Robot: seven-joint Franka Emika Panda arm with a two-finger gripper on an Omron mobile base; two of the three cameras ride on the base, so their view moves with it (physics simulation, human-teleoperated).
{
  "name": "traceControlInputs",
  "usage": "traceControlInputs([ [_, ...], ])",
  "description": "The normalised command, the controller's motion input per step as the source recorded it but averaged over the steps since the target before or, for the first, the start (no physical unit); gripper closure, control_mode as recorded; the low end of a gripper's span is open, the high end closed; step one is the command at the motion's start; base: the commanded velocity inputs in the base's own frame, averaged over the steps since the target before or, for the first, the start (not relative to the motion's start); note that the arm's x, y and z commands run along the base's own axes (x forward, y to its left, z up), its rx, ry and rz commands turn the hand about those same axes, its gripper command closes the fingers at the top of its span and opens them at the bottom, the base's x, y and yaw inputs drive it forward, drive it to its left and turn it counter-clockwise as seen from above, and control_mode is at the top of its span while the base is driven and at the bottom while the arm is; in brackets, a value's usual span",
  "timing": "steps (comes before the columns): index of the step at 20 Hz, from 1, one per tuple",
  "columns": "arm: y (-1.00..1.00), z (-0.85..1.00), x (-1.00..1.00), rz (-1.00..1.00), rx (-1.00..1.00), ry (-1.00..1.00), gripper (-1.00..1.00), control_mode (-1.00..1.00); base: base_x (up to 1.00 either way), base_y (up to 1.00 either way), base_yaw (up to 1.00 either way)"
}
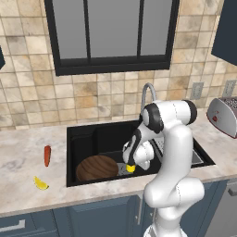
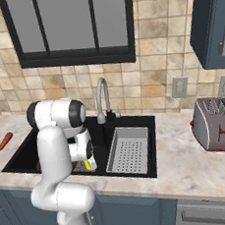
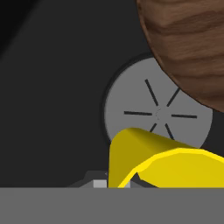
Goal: Remove the carrot and lemon wedge from the sink. Then move the bowl and cup from the counter to the sink for washing.
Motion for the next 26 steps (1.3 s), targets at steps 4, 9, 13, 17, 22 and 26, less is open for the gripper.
traceControlInputs([
  [4, 0.04, -0.19, 0.08, 0.00, 0.00, 0.00, 1.00, -1.00, 0.00, 0.00, 0.00],
  [9, 0.04, -0.20, 0.06, 0.00, 0.00, 0.00, 1.00, -1.00, 0.00, 0.00, 0.00],
  [13, 0.03, -0.21, 0.04, 0.00, 0.00, 0.00, 1.00, -1.00, 0.00, 0.00, 0.00],
  [17, 0.02, -0.20, 0.03, 0.00, 0.00, 0.00, 1.00, -1.00, 0.00, 0.00, 0.00],
  [22, 0.01, -0.20, 0.03, 0.00, 0.00, 0.00, 1.00, -1.00, 0.00, 0.00, 0.00],
  [26, 0.02, -0.21, 0.04, 0.00, 0.00, 0.00, 1.00, -1.00, 0.00, 0.00, 0.00],
])
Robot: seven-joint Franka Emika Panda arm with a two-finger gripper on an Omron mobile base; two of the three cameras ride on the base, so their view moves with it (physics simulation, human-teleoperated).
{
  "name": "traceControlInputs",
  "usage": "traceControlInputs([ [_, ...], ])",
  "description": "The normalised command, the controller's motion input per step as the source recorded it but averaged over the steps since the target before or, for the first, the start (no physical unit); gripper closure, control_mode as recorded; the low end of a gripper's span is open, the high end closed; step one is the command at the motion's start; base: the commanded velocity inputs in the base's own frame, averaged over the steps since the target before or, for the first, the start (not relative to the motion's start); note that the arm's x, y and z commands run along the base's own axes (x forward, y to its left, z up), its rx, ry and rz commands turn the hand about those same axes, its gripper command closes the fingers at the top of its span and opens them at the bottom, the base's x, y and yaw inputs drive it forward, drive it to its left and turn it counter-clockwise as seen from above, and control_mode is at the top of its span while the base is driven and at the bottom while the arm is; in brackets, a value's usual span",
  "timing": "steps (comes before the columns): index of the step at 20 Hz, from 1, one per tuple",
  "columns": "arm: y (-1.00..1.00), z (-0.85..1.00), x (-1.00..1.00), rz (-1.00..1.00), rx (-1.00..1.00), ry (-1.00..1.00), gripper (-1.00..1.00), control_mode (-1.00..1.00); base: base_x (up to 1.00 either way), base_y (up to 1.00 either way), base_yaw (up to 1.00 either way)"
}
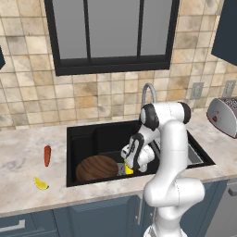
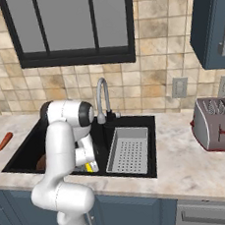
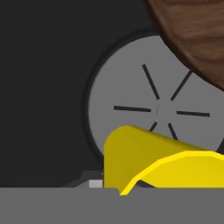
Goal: Remove the carrot and lemon wedge from the sink. Then move the bowl and cup from the counter to the sink for washing.
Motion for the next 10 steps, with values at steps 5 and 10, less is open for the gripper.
traceControlInputs([
  [5, 0.03, -0.21, 0.04, 0.00, 0.00, 0.00, 1.00, -1.00, 0.00, 0.00, 0.00],
  [10, 0.01, -0.19, 0.01, 0.00, 0.00, 0.00, 1.00, -1.00, 0.00, 0.00, 0.00],
])
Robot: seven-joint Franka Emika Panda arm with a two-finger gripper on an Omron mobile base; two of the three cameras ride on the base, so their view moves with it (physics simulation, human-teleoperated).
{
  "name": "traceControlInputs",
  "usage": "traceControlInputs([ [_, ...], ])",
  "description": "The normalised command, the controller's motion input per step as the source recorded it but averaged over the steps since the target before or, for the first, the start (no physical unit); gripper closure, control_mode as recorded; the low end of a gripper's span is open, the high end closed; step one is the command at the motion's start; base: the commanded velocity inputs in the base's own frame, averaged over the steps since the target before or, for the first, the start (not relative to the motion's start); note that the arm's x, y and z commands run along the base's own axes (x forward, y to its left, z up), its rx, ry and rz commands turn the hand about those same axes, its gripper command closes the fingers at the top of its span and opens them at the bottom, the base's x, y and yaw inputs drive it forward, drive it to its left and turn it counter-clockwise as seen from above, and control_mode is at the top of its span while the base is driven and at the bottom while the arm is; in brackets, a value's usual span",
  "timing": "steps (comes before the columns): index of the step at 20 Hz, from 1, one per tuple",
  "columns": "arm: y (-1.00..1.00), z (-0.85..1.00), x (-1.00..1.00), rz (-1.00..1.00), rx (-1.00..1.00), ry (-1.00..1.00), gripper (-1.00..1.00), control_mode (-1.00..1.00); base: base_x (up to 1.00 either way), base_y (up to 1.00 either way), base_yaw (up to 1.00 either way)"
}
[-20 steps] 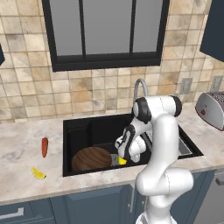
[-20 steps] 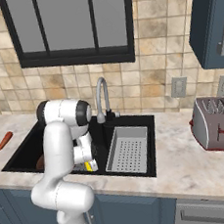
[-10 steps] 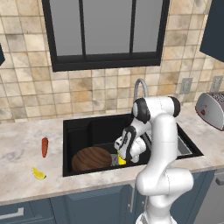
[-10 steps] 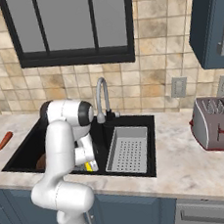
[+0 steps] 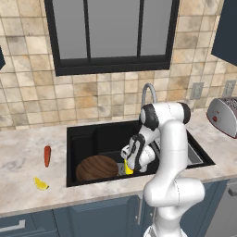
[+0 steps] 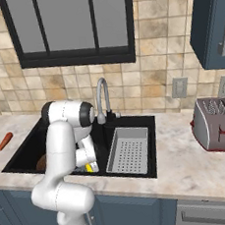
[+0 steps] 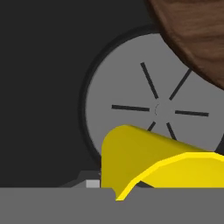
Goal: Remove the carrot and lemon wedge from the sink. Then move the bowl and cup from the counter to the sink for washing.
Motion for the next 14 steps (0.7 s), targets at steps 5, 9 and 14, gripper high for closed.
traceControlInputs([
  [5, 0.00, -0.19, 0.00, 0.00, 0.00, 0.00, 1.00, -1.00, 0.00, 0.00, 0.00],
  [9, 0.00, -0.20, 0.01, 0.00, 0.00, 0.00, 1.00, -1.00, 0.00, 0.00, 0.00],
  [14, 0.00, -0.19, 0.02, 0.00, 0.00, 0.00, -1.00, -1.00, 0.00, 0.00, 0.00],
])
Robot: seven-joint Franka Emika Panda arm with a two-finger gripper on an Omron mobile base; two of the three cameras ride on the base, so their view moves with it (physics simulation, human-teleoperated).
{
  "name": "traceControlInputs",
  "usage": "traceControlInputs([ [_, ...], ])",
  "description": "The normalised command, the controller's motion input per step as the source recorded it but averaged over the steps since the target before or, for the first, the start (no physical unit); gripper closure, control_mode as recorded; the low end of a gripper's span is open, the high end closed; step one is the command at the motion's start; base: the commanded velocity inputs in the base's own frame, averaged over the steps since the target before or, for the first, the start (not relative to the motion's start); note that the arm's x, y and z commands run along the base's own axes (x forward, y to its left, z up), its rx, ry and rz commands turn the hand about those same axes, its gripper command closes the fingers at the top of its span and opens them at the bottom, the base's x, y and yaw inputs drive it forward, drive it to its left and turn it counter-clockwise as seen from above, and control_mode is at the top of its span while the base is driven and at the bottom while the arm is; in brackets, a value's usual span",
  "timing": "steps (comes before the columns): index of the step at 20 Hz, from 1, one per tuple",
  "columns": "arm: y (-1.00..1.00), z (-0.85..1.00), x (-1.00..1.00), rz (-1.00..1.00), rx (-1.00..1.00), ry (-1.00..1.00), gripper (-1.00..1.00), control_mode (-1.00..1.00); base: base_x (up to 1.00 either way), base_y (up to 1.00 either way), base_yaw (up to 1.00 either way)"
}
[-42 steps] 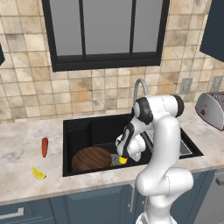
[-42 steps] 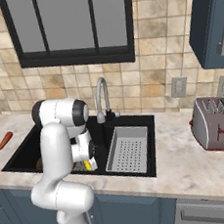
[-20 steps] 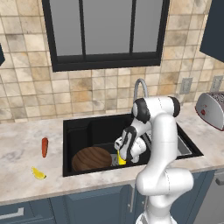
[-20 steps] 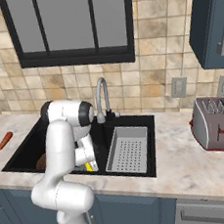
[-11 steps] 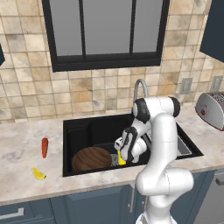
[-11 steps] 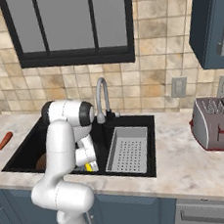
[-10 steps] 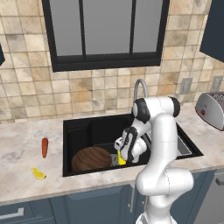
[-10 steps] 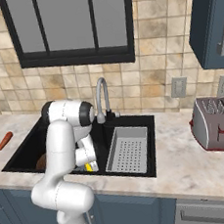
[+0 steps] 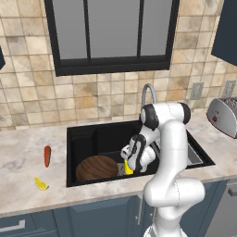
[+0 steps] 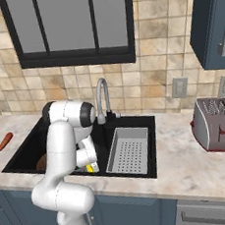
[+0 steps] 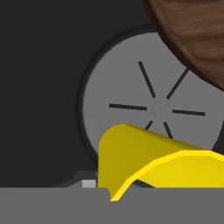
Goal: Remove the carrot and lemon wedge from the sink. Then move the bowl and cup from the counter to the sink for washing.
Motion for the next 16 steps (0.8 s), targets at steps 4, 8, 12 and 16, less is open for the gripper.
traceControlInputs([
  [4, 0.00, -0.15, 0.00, 0.00, 0.00, 0.00, -1.00, -1.00, 0.00, 0.00, 0.00],
  [8, 0.00, -0.12, 0.00, 0.00, 0.00, 0.00, -1.00, -1.00, 0.00, 0.00, 0.00],
  [12, 0.00, -0.02, 0.00, 0.00, 0.00, 0.00, -1.00, -1.00, 0.00, 0.00, 0.00],
  [16, 0.00, 0.00, 0.00, 0.00, 0.00, 0.00, -1.00, -1.00, 0.00, 0.00, 0.00],
])
